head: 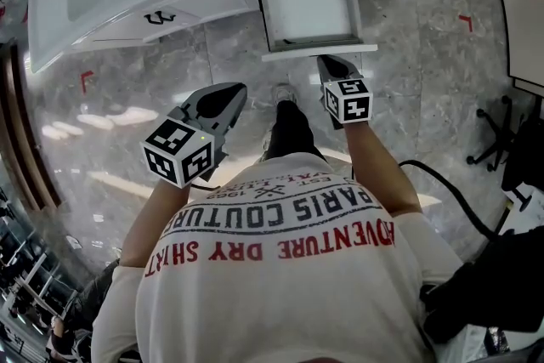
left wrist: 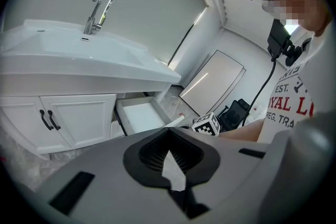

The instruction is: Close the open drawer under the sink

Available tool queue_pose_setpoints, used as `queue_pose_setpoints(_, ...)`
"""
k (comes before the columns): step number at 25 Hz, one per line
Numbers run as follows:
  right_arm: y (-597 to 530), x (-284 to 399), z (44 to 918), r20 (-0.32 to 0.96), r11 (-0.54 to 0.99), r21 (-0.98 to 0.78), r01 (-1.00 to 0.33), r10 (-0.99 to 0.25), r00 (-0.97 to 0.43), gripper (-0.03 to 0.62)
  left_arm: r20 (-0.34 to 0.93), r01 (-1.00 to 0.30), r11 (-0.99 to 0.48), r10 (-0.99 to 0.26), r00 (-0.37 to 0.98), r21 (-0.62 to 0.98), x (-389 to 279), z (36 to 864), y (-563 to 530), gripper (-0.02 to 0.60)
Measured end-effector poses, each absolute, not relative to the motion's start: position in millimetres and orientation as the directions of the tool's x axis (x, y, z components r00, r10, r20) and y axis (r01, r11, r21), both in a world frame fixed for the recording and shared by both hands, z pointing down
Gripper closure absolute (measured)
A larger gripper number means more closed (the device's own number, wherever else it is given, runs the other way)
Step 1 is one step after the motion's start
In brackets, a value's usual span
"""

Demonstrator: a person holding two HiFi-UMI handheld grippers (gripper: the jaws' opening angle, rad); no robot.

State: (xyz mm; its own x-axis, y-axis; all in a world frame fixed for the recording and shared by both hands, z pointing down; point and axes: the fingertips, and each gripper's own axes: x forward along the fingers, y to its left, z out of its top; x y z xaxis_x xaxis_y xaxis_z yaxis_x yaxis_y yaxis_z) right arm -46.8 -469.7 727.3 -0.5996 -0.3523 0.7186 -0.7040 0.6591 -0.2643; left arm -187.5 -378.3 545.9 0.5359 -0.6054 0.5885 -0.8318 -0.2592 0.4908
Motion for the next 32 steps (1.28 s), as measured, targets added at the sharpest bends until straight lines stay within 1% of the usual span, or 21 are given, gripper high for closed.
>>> queue_pose_setpoints(9, -482.4, -54.0, 723.6, 0.718, 0.654, -0.279, -0.703, -0.344, -0.605, 0.592, 0.587, -0.832, -0.261, -0.607, 0.536, 0.490, -189.1, 543.1, -387.7, 0.581)
queue_pose_setpoints(32, -564.6, -96.9, 723.0, 0.711, 0.657, -0.294, -0.695, -0.335, -0.618, 0.592, 0.589, -0.852, -0.190, -0.649, 0.482, 0.488, -231.8, 553.0, -441.3, 0.581)
